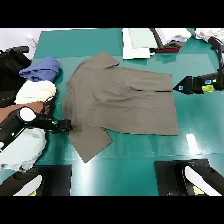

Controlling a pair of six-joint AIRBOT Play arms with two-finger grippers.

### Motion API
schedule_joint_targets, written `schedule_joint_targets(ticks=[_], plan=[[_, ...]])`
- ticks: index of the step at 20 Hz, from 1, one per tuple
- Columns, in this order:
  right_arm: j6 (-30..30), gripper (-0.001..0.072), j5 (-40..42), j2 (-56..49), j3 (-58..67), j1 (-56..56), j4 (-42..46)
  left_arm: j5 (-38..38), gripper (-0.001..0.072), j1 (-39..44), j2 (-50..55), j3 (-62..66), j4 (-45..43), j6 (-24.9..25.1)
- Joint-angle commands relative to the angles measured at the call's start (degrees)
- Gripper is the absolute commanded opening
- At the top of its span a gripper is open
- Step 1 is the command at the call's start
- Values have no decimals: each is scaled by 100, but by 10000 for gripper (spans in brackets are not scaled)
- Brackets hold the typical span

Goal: Fold the shirts.

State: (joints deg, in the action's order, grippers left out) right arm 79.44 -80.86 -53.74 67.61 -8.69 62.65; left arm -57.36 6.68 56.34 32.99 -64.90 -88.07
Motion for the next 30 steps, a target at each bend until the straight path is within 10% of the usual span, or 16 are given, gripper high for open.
schedule_joint_targets(ticks=[1,4,18,21,28,30], plan=[[4,441,-76,4,0,2,2,-581,344,-7,-35,428,-621,-2],[2,440,-94,4,0,2,2,-935,539,-7,-42,723,-1340,-72],[2,440,-26,4,0,2,0,365,542,-4,20,-210,-44,-446],[-2,440,-120,4,-2,2,11,385,25,-7,17,-144,-85,-448],[-280,447,-334,511,-1781,-1585,57,-168,23,-4,-33,564,-385,-236],[-409,582,-323,564,-2457,-2354,57,-173,23,-4,-33,614,-382,-205]])
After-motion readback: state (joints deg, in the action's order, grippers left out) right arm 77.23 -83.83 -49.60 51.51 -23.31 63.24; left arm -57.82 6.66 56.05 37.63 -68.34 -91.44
